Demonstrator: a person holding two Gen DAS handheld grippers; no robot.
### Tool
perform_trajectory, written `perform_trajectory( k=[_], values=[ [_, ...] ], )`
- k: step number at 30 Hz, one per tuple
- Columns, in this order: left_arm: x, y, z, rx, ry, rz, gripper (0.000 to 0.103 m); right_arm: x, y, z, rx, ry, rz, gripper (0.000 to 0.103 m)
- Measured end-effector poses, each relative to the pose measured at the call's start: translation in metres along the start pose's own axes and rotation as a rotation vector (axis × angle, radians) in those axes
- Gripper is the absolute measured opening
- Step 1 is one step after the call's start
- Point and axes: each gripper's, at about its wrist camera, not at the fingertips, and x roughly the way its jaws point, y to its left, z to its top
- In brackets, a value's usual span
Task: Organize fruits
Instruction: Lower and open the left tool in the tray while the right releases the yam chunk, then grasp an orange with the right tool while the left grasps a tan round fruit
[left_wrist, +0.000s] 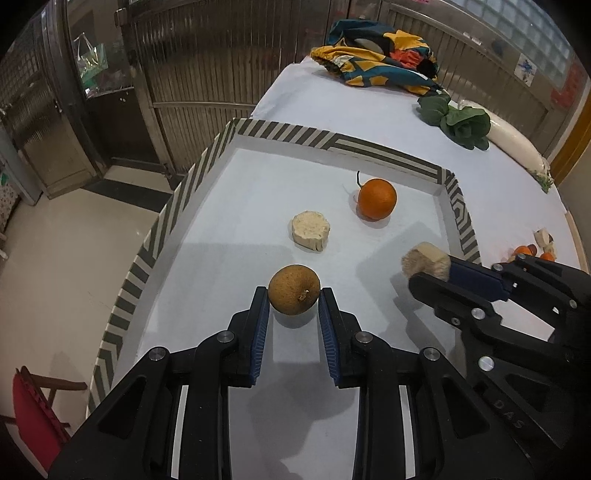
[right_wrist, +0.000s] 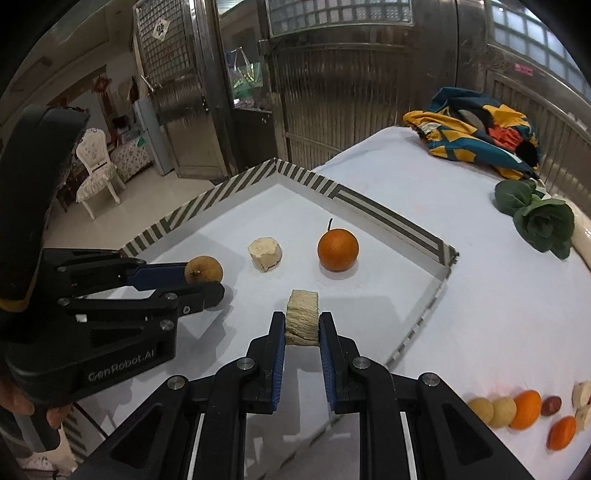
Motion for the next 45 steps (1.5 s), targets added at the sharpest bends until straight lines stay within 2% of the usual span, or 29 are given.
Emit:
perform_trajectory(
  k=[12,15,17,20,24,29,38,45],
  values=[
    [0.011,0.0,0.002,-0.019,0.039,-0.019,0.027,0.025,0.002,0.003,-0.012,0.036,-0.022,0.017],
    [0.011,0.0,0.002,-0.028,0.041,-0.021,0.039,0.023,0.002,0.003,-0.006,0.045,-0.016,0.017],
    [0.01,0.0,0.002,-0.03,0.036,-0.001,0.052,0.019,0.001,0.002,0.008,0.043,-0.015,0.018],
    [0.005,0.0,0.001,-0.04,0.024,-0.015,0.061,0.007,-0.002,0.0,0.031,0.016,0.002,0.018],
    [-0.007,-0.007,-0.002,-0.023,-0.004,-0.012,0.061,-0.014,-0.007,-0.005,0.059,-0.016,0.01,0.019],
    [-0.026,-0.021,-0.005,-0.005,-0.035,-0.044,0.061,-0.044,-0.014,-0.018,0.101,-0.061,0.025,0.02],
    [-0.053,-0.079,-0.02,0.089,-0.071,-0.121,0.061,-0.097,-0.045,-0.062,0.18,-0.109,-0.054,0.021],
    [-0.058,-0.13,-0.034,0.163,-0.058,-0.173,0.061,-0.127,-0.085,-0.107,0.277,-0.109,-0.127,0.023]
  ],
)
